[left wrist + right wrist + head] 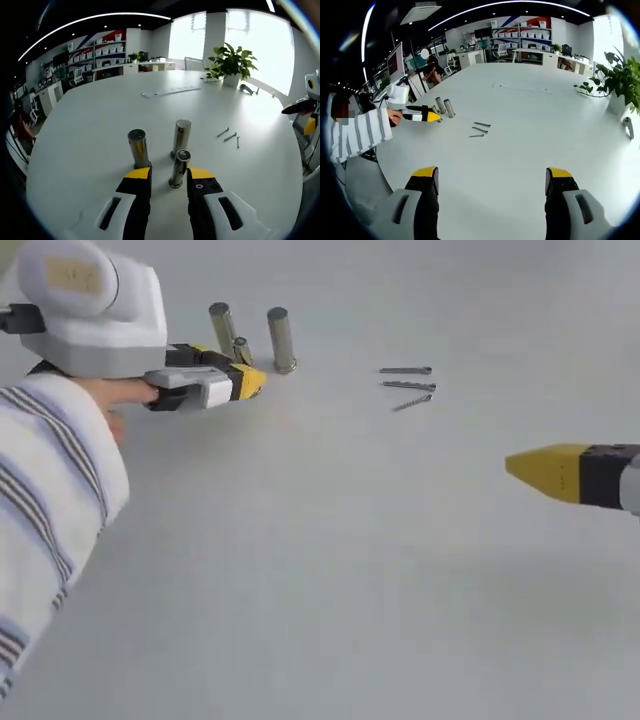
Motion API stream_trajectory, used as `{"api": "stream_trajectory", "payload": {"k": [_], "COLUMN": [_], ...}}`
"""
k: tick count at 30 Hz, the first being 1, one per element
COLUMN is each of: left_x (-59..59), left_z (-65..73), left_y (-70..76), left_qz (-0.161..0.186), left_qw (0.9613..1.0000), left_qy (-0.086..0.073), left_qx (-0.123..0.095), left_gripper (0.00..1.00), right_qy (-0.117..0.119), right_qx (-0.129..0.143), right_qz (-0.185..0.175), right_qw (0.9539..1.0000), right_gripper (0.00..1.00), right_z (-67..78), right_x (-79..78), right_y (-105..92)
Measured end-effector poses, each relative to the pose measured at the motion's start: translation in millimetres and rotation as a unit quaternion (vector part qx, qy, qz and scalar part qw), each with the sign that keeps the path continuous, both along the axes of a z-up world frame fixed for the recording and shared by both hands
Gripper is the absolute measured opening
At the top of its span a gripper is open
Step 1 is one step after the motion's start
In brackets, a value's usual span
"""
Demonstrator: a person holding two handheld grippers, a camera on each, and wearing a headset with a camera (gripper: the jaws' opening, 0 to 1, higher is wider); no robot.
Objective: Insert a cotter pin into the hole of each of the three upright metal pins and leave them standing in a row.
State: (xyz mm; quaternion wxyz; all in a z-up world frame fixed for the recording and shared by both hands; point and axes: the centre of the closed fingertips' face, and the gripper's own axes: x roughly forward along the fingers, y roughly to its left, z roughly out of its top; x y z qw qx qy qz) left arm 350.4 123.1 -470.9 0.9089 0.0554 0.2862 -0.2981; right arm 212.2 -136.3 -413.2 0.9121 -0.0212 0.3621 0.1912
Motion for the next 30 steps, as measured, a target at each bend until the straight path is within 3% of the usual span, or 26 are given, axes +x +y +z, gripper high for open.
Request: {"api": "stream_trajectory", "payload": {"k": [11, 16, 29, 30], "left_x": [-1.0, -2.6, -12.0, -13.1], "left_z": [5.1, 6.5, 9.8, 11.9], "left_y": [-10.3, -11.3, -8.4, -8.2], "left_qz": [-0.027, -0.038, -0.04, -0.038], "left_qw": [0.9996, 0.9987, 0.998, 0.9983], "left_qy": [-0.007, -0.027, -0.033, -0.031], "left_qx": [-0.009, 0.021, 0.036, 0.03], "left_gripper": [0.06, 0.06, 0.05, 0.05], "right_qy": [0.006, -0.002, -0.01, -0.01], "right_qx": [0.003, 0.006, 0.009, 0.009], "right_qz": [0.001, 0.001, 0.007, 0.008], "right_qw": [1.0, 1.0, 0.9999, 0.9999], "right_gripper": [0.86, 0.86, 0.85, 0.85], "right_z": [-2.3, -0.5, 2.2, 1.2], "right_x": [0.4, 2.1, 0.7, 0.6], "right_y": [1.9, 3.1, 6.5, 6.8]}}
